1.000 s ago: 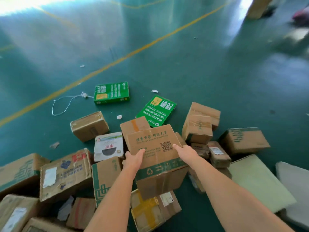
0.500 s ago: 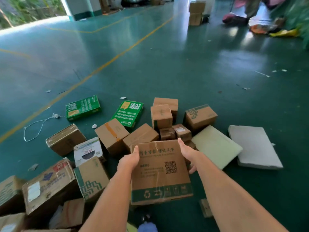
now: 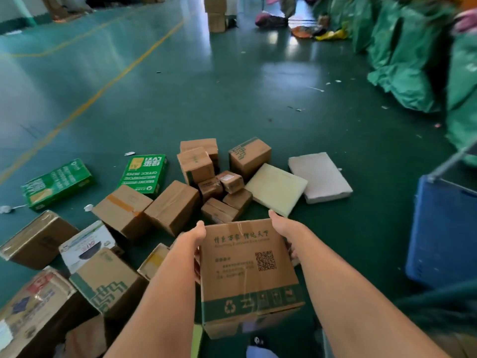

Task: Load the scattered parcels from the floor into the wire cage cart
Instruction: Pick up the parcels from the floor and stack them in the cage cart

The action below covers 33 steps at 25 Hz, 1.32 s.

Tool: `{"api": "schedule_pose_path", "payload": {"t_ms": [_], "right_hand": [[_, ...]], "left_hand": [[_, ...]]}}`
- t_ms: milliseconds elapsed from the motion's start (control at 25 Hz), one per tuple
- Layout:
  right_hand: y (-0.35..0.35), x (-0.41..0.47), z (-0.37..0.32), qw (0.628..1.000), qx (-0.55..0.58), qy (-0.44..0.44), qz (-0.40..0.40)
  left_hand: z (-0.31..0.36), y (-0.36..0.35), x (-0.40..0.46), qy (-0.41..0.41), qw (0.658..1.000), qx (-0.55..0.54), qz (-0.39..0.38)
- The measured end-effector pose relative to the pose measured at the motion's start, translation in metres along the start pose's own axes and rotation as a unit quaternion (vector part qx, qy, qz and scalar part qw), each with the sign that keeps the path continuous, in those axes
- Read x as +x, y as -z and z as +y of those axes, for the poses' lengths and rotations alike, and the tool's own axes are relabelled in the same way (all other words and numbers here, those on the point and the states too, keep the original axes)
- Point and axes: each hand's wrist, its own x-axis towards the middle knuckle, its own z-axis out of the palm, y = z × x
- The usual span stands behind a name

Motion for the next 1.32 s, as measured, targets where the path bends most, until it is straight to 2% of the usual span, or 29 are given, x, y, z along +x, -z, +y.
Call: {"api": "schedule_pose_path", "payload": {"t_ms": [160,240,360,440,560,640,760,1000,1080,1200,1320], "right_hand": [[-0.031,0.000,0.071,0.996,0.014,-0.050,0.068],[-0.039,-0.003,0.104,0.995,0.056,-0.063,0.058],[-0.048,-0.024,0.148,0.986,0.159,-0.045,0.014],[-0.053,0.022,0.198,0.981,0.190,-0.034,0.010],[-0.052,0.042,0.282,0.976,0.202,-0.085,-0.013],[-0.061,-0.003,0.321,0.960,0.243,-0.123,-0.059],[-0.055,-0.112,0.361,0.952,0.266,-0.147,-0.047],[-0.023,-0.172,0.489,0.946,0.285,-0.151,0.036],[-0.007,-0.187,0.524,0.950,0.273,-0.152,0.028],[0.018,-0.210,0.573,0.940,0.295,-0.160,0.057],[0.047,-0.236,0.607,0.926,0.322,-0.160,0.113]], "left_hand": [[-0.046,-0.012,-0.015,0.049,0.995,0.008,-0.085],[-0.065,-0.021,-0.023,0.047,0.992,0.021,-0.113],[-0.089,-0.039,-0.042,0.019,0.993,0.082,-0.085],[-0.106,-0.057,-0.058,-0.018,0.989,0.126,-0.070],[-0.136,-0.092,-0.078,-0.076,0.976,0.195,-0.056],[-0.161,-0.121,-0.092,-0.106,0.963,0.241,-0.065],[-0.203,-0.175,-0.123,-0.127,0.949,0.282,-0.053],[-0.270,-0.267,-0.201,-0.172,0.931,0.313,-0.080],[-0.283,-0.293,-0.230,-0.190,0.930,0.291,-0.120],[-0.300,-0.336,-0.275,-0.189,0.924,0.288,-0.167],[-0.298,-0.383,-0.301,-0.229,0.892,0.342,-0.188]]}}
